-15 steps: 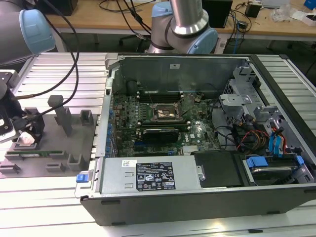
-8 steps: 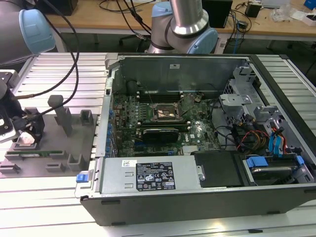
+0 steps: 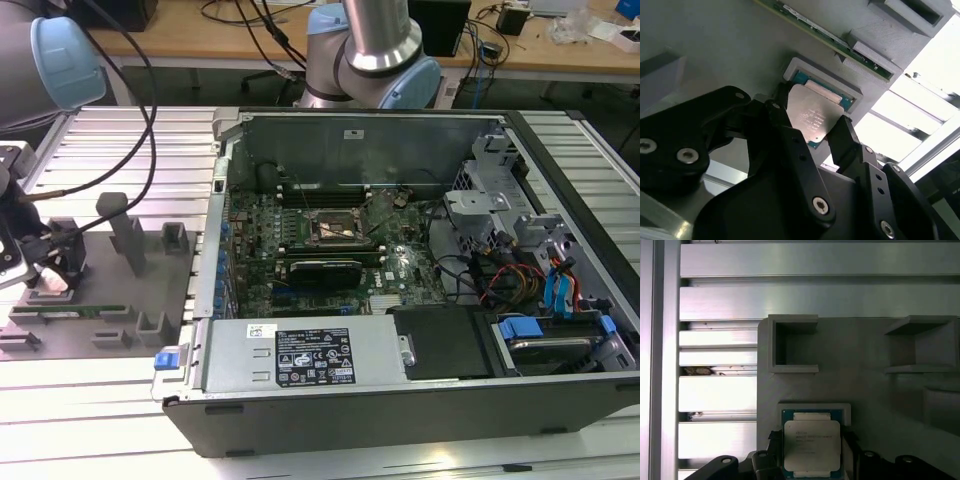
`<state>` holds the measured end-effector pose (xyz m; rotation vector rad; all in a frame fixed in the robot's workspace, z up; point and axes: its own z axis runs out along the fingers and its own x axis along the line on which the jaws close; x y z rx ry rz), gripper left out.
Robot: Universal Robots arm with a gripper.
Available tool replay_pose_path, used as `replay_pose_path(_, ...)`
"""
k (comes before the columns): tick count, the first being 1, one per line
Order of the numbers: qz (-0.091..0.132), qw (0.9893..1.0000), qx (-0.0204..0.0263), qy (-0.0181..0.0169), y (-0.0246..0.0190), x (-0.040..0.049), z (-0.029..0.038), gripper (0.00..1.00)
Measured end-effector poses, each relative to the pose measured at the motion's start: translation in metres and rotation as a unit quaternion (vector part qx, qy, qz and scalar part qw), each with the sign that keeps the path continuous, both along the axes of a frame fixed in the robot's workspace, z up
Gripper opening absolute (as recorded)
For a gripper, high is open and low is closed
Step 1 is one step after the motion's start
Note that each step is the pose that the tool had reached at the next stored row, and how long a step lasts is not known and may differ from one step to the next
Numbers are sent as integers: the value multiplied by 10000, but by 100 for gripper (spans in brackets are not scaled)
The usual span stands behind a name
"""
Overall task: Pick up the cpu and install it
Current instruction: 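Pick up the cpu and move it towards the insertion slot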
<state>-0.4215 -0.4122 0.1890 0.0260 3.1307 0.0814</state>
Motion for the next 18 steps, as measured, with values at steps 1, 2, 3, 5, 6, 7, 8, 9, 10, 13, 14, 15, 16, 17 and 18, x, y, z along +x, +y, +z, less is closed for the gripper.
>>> replay_pose_path(1,0,10000,0,0,0,-2,0,58)
replay_pose_path(2,0,10000,0,0,0,-4,1,58)
replay_pose_path(3,0,10000,0,0,0,-6,1,56)
replay_pose_path(5,0,10000,0,-1,0,-10,0,55)
replay_pose_path(6,0,10000,0,0,0,-12,0,55)
replay_pose_path(7,0,10000,0,0,0,-15,0,55)
replay_pose_path(8,0,10000,0,0,0,-17,0,55)
replay_pose_path(9,0,10000,0,-1,0,-18,1,55)
replay_pose_path(10,3,10000,1,-2,0,-18,2,55)
replay_pose_path(13,10,10000,3,0,0,-19,32,55)
replay_pose_path(14,11,10000,4,-1,0,-18,49,55)
replay_pose_path(15,12,10000,4,-1,0,-18,71,55)
replay_pose_path(16,14,10000,4,-1,0,-18,89,55)
replay_pose_path(17,15,10000,4,-1,0,-18,103,55)
replay_pose_path(18,16,10000,4,-1,0,-18,118,55)
